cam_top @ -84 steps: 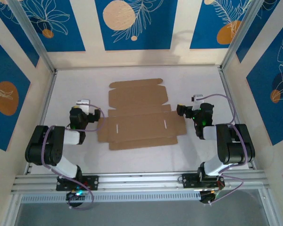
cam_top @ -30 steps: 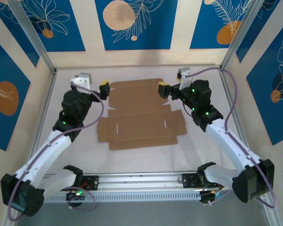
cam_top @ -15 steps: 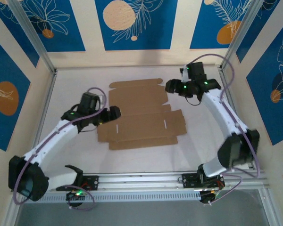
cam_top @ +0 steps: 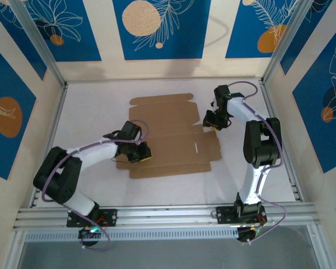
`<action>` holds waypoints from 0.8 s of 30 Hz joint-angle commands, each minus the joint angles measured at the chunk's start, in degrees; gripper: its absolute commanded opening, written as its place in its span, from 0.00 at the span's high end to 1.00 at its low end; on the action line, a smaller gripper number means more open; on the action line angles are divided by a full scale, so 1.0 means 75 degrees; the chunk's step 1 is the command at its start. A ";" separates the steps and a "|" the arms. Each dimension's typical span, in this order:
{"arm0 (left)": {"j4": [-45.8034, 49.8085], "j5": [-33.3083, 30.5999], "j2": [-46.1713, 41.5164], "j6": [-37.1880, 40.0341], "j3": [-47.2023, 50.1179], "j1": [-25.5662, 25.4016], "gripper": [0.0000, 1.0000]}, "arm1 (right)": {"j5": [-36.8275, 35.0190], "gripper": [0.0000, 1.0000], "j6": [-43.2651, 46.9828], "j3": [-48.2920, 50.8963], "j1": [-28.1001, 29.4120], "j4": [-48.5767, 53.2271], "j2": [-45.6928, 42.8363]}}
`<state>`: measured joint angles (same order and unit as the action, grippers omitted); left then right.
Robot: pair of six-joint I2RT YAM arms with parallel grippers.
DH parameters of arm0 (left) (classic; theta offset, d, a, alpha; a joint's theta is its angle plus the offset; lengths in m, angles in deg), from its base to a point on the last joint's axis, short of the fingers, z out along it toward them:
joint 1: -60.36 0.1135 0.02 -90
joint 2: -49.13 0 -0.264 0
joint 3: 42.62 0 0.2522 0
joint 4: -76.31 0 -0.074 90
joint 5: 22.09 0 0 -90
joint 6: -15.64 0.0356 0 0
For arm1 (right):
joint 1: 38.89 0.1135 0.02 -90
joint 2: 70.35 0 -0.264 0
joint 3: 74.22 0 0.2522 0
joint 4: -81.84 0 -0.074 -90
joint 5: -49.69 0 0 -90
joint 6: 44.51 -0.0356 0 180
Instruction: Fold the paper box
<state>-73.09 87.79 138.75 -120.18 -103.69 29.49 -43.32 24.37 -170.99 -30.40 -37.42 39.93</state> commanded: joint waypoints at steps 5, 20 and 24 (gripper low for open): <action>0.0283 -0.0927 0.1044 -0.0262 -0.0981 0.0333 0.93 | -0.1177 0.82 -0.0807 0.0863 0.0155 -0.0015 0.0057; 0.1882 -0.1767 0.4380 0.0215 -0.5190 0.0531 0.88 | -0.0648 0.85 -0.1222 0.2342 0.1925 -0.0170 -0.0319; 0.2188 -0.1262 0.5386 0.0676 -0.6771 0.0485 0.87 | -0.0172 0.85 -0.1491 0.2220 0.2758 -0.0292 -0.0263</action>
<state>-61.15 72.97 173.81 -118.69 -148.83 34.23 -54.31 15.65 -155.73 -15.04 -39.32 35.62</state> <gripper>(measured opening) 0.127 0.150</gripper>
